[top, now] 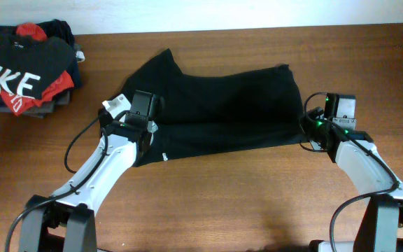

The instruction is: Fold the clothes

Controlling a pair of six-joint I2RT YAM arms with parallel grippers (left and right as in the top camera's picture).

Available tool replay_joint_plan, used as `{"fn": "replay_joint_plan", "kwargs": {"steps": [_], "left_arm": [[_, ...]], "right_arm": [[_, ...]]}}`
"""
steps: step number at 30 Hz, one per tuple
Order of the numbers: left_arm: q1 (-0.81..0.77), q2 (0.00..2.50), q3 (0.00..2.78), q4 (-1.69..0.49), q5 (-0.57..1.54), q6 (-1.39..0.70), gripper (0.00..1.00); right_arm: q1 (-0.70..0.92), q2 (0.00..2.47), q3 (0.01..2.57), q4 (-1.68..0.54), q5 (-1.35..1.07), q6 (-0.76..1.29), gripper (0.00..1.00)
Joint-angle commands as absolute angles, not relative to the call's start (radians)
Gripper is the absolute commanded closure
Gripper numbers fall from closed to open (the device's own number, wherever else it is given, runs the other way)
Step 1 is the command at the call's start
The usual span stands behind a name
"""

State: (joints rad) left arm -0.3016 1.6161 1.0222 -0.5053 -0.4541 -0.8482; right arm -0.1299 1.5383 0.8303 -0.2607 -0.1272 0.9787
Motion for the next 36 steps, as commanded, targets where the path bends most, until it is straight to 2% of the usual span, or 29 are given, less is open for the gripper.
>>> {"fn": "replay_joint_plan", "kwargs": {"steps": [1,6,8,10,13,16,17,18,20,21,27,32,33,36], "left_arm": [[-0.298,1.631,1.039,-0.501,-0.495,-0.836,0.85],[-0.298,1.667,1.039,-0.483,-0.495,-0.835,0.85],[-0.298,1.680,1.039,-0.479,-0.495,-0.836,0.84],[-0.298,1.685,1.039,-0.478,-0.495,-0.836,0.79],[-0.298,1.686,1.039,-0.474,-0.498,-0.835,0.78],[-0.298,1.686,1.039,-0.465,-0.505,-0.835,0.69],[-0.298,1.686,1.039,-0.463,-0.515,-0.836,0.54],[-0.298,1.686,1.039,-0.461,-0.523,-0.835,0.41],[-0.297,1.686,1.039,-0.459,-0.546,-0.835,0.08],[-0.296,1.686,1.039,-0.456,-0.564,-0.834,0.01],[-0.289,1.673,1.080,-0.467,-0.580,-0.673,0.01],[-0.289,1.625,1.170,-0.603,-0.514,-0.634,0.01],[-0.289,1.605,1.193,-0.646,-0.458,-0.634,0.03],[-0.289,1.578,1.207,-0.704,-0.325,-0.634,0.45]], "right_arm": [[-0.124,1.546,0.847,-0.249,-0.089,0.985,0.90],[-0.124,1.556,0.847,-0.241,-0.092,0.985,0.89],[-0.124,1.569,0.847,-0.234,-0.097,0.985,0.84],[-0.123,1.581,0.847,-0.227,-0.101,0.985,0.71],[-0.123,1.602,0.847,-0.218,-0.104,0.985,0.48],[-0.123,1.617,0.847,-0.204,-0.123,0.984,0.29],[-0.123,1.617,0.847,-0.204,-0.123,0.984,0.21],[-0.123,1.617,0.847,-0.205,-0.123,0.984,0.19],[-0.123,1.617,0.847,-0.205,-0.123,0.984,0.17],[-0.123,1.617,0.847,-0.205,-0.123,0.984,0.17],[-0.125,1.617,0.848,-0.204,-0.123,0.973,0.16],[-0.125,1.588,0.849,-0.205,-0.124,0.939,0.17],[-0.125,1.571,0.849,-0.207,-0.131,0.923,0.21],[-0.125,1.543,0.849,-0.220,-0.182,0.920,0.42]]}}
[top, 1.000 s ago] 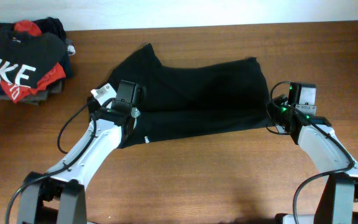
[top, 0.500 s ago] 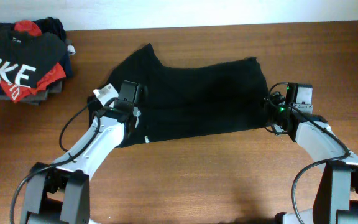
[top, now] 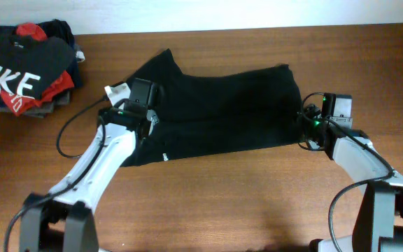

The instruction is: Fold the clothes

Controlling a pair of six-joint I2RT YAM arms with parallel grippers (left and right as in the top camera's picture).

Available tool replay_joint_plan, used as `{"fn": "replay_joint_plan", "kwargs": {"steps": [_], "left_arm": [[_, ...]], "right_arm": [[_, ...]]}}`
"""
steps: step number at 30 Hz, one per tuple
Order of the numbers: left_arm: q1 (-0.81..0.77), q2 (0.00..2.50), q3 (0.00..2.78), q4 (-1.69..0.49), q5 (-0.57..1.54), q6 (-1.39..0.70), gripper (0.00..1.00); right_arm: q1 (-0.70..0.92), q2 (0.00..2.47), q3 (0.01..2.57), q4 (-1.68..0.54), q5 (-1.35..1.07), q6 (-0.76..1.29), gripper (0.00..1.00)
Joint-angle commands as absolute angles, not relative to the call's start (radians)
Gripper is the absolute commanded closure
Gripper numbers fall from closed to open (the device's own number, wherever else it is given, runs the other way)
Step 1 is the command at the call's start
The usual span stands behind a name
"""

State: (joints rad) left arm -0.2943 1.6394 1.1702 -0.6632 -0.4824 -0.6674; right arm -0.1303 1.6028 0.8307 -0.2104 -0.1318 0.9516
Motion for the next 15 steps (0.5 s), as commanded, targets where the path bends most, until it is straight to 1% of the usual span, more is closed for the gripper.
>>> {"fn": "replay_joint_plan", "kwargs": {"steps": [1,2,3,5,7,10,11,15], "left_arm": [[-0.289,1.576,1.207,-0.725,-0.261,-0.634,0.55],[-0.289,1.576,1.207,-0.741,-0.205,-0.634,0.60],[-0.289,1.578,1.206,-0.761,-0.145,-0.635,0.63],[-0.289,1.588,1.205,-0.789,-0.076,-0.635,0.63],[-0.289,1.604,1.205,-0.803,-0.059,-0.635,0.58],[-0.287,1.631,1.205,-0.797,-0.068,-0.635,0.45],[-0.285,1.643,1.205,-0.796,-0.082,-0.635,0.42],[-0.253,1.703,1.205,-0.797,-0.120,-0.635,0.39]], "right_arm": [[-0.125,1.537,0.848,-0.224,-0.220,0.920,0.46],[-0.125,1.537,0.848,-0.225,-0.251,0.921,0.50],[-0.125,1.537,0.848,-0.228,-0.290,0.921,0.53],[-0.124,1.538,0.848,-0.239,-0.339,0.921,0.55],[-0.123,1.538,0.848,-0.269,-0.337,0.921,0.54],[-0.123,1.538,0.848,-0.303,-0.330,0.921,0.53],[-0.123,1.538,0.848,-0.316,-0.331,0.921,0.53],[-0.123,1.540,0.847,-0.395,-0.329,0.920,0.53]]}}
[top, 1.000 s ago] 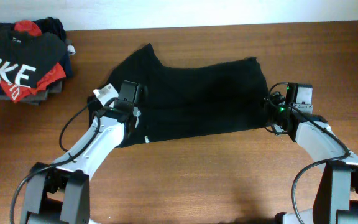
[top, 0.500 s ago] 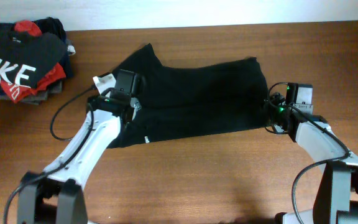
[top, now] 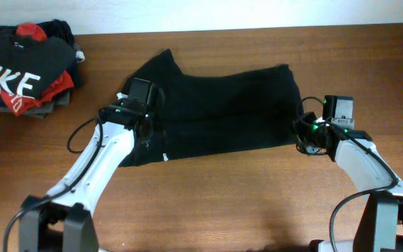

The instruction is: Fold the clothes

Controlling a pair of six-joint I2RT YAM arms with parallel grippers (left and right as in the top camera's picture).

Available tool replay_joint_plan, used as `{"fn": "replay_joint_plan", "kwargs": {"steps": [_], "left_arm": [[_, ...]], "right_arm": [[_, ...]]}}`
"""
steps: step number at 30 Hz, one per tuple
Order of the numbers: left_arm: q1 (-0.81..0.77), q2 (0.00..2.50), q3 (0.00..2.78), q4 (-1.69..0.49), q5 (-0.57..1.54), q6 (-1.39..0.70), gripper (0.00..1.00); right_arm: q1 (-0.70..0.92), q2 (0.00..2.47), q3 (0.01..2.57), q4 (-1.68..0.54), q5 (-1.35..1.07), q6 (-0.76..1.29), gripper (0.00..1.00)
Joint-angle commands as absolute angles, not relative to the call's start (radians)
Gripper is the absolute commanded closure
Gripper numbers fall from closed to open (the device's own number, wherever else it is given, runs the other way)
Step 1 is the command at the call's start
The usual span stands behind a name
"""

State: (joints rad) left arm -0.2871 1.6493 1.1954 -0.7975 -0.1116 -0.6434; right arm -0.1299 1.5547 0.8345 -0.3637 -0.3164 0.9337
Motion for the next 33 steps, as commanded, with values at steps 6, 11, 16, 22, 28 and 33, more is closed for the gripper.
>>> {"fn": "replay_joint_plan", "kwargs": {"steps": [6,11,16,22,28,33], "left_arm": [[-0.165,1.764,1.205,-0.767,-0.110,-0.593,0.38],[-0.134,1.779,1.205,-0.707,-0.039,-0.525,0.38],[-0.134,1.782,1.205,-0.664,-0.038,-0.521,0.38],[-0.134,1.818,1.205,-0.636,-0.038,-0.517,0.38],[-0.134,1.850,1.205,-0.636,-0.037,-0.517,0.51],[-0.134,1.849,1.209,-0.636,-0.037,-0.518,0.66]], "right_arm": [[-0.123,1.545,0.843,-0.416,-0.314,0.913,0.53],[-0.123,1.545,0.842,-0.412,-0.303,0.913,0.52],[-0.123,1.545,0.842,-0.412,-0.303,0.913,0.52],[-0.123,1.545,0.842,-0.412,-0.302,0.913,0.51],[-0.124,1.545,0.842,-0.412,-0.272,0.913,0.51],[-0.124,1.545,0.842,-0.411,-0.272,0.913,0.51]]}}
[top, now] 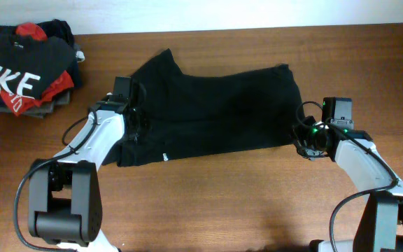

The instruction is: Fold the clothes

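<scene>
A black garment [219, 105] lies spread across the middle of the wooden table [222, 203], its lower edge folded over, with a small white tag near the lower left. My left gripper [136, 120] is at the garment's left edge, with its wrist just off the cloth. The right gripper [301, 138] is at the lower right corner of the garment. Both pairs of fingers are dark against the black cloth, so whether they stand open or shut does not show.
A pile of clothes [26, 66] sits at the back left corner, topped by a black shirt with white lettering and red trim. The table's back edge meets a white wall.
My left wrist has moved left, from over the garment's left part to just outside its left edge. The right arm has hardly moved. The garment lies much as before.
At first my left gripper was over the garment's lower left part and the right at its right edge. The left then stood farther back on the cloth, and now stands at the left edge. The right gripper stayed at the right corner throughout.
</scene>
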Controlling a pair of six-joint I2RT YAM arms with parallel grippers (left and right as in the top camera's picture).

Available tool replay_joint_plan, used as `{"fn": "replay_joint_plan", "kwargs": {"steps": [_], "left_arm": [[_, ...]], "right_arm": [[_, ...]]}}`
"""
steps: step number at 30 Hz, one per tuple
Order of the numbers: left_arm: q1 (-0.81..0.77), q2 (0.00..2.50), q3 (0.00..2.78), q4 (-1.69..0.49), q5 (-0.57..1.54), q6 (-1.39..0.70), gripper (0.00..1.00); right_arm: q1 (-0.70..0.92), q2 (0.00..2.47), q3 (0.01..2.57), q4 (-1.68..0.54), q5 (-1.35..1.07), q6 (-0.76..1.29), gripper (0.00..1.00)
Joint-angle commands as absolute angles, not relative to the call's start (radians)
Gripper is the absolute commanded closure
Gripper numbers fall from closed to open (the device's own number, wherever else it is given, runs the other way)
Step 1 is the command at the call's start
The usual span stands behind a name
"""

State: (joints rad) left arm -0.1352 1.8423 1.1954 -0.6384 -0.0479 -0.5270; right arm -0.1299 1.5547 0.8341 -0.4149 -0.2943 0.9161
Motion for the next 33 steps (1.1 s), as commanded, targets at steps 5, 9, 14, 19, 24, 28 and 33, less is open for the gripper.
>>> {"fn": "replay_joint_plan", "kwargs": {"steps": [5,9,14,19,24,28,33], "left_arm": [[-0.134,1.847,1.246,-0.646,-0.035,-0.518,0.86],[-0.134,1.845,1.290,-0.643,-0.002,-0.530,0.99],[-0.134,1.846,1.299,-0.587,-0.003,-0.538,0.99],[-0.134,1.847,1.299,-0.533,-0.003,-0.553,0.99],[-0.134,1.852,1.299,-0.463,-0.004,-0.564,0.98],[-0.134,1.853,1.299,-0.440,-0.020,-0.563,0.26],[-0.134,1.853,1.299,-0.469,-0.023,-0.563,0.01]], "right_arm": [[-0.124,1.545,0.842,-0.403,-0.269,0.913,0.50],[-0.124,1.545,0.842,-0.404,-0.265,0.913,0.50],[-0.123,1.546,0.842,-0.404,-0.261,0.913,0.50],[-0.124,1.546,0.842,-0.404,-0.261,0.913,0.50],[-0.123,1.546,0.842,-0.405,-0.262,0.914,0.50],[-0.123,1.546,0.842,-0.405,-0.262,0.914,0.50],[-0.123,1.545,0.842,-0.406,-0.262,0.913,0.50]]}}
